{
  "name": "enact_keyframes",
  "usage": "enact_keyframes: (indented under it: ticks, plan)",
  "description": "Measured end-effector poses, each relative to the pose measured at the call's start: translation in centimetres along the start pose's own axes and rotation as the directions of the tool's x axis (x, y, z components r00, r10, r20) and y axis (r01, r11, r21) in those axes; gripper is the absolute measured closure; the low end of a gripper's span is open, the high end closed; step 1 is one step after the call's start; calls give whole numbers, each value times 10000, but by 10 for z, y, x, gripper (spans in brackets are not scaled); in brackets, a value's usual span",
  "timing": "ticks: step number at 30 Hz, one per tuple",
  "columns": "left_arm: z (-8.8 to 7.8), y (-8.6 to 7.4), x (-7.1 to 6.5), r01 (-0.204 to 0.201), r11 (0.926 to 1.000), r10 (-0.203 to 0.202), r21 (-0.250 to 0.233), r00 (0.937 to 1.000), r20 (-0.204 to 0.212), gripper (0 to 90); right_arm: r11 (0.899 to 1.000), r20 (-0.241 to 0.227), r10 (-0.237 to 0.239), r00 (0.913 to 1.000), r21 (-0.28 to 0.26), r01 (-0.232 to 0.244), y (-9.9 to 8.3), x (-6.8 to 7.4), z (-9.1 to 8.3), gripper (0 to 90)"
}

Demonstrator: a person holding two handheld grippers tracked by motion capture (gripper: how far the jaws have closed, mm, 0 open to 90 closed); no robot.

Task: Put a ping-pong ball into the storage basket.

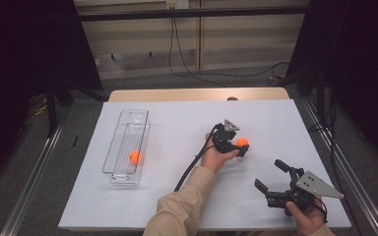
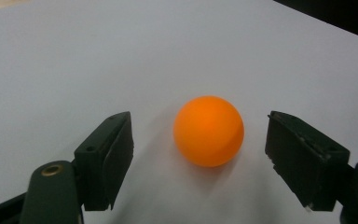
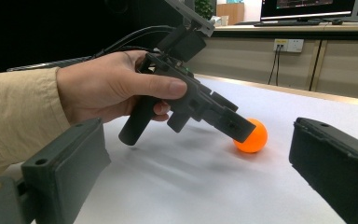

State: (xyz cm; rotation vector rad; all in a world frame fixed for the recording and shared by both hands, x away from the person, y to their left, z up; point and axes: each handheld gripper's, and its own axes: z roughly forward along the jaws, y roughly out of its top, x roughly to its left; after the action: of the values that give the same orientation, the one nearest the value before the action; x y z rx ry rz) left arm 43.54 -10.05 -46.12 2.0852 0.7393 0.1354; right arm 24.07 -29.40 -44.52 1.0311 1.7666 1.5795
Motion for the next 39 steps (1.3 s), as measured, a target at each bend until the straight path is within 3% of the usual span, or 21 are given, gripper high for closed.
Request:
enact_keyframes:
  ticks: [25, 29, 34, 39]
  plan:
    - [18, 1, -1, -41, 9990, 37, 435, 9999, 96, 417, 10000, -16, 51, 10000, -8, -51, 0, -1, 0, 31]
    - [17, 1, -1, -71, 9990, 65, 447, 9999, 152, 506, 10000, 1, 10, 10000, -25, -10, 0, -1, 0, 31]
    - [12, 2, 0, -79, 9985, 75, 544, 9999, 76, 508, 10000, -22, 5, 10000, -12, -5, 0, 0, 0, 31]
    - [4, 3, 0, -145, 9986, 128, 509, 9994, 331, 509, 10000, -10, 27, 10000, 5, -27, 0, 0, 0, 31]
